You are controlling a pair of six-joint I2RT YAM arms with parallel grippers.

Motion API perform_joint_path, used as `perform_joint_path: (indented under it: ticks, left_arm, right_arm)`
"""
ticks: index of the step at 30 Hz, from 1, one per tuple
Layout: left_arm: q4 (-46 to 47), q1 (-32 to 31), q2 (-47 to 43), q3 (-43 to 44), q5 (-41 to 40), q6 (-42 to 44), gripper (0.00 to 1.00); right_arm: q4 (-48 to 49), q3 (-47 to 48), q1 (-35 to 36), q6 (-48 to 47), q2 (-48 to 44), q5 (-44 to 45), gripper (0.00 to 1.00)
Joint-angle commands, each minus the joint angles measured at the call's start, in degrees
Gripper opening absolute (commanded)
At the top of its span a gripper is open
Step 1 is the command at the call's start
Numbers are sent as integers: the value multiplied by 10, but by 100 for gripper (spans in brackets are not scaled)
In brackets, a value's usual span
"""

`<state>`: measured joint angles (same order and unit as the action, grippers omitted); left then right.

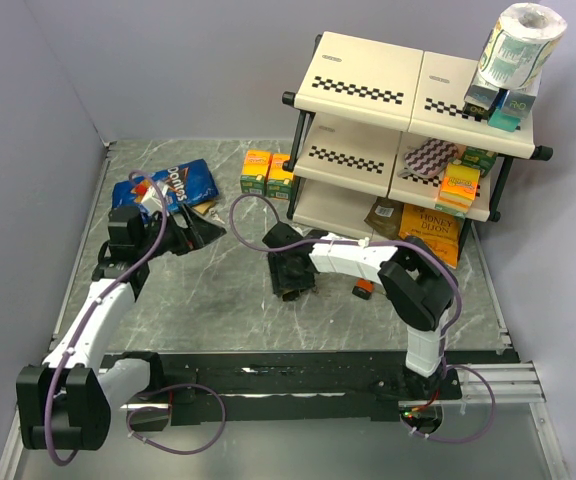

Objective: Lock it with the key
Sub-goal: Place the lock at the center of the board, then pick up the lock from the center of the board.

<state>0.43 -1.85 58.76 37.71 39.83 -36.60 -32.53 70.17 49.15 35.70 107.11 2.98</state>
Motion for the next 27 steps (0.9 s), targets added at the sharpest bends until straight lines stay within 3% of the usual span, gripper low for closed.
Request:
perform_joint_path:
  ticks: [1, 13, 21, 24, 27]
  left_arm:
    - [-25, 8, 5, 34, -48, 6, 96]
    - [-158, 15, 103, 151, -266, -36, 96]
    - [-234, -23, 251, 269, -406, -81, 98]
    - [-252, -41, 303, 308, -453, -88, 89]
    - [-265, -62, 352, 342, -505, -96, 87]
  right_arm:
    - [-2, 19, 4, 17, 8, 14, 77]
    - [-4, 62, 5, -24, -18, 41, 100]
    - [12, 87, 6, -93, -71, 69, 100]
    - [26, 77, 5, -121, -99, 75, 100]
    - [46, 62, 5, -145, -127, 86, 100]
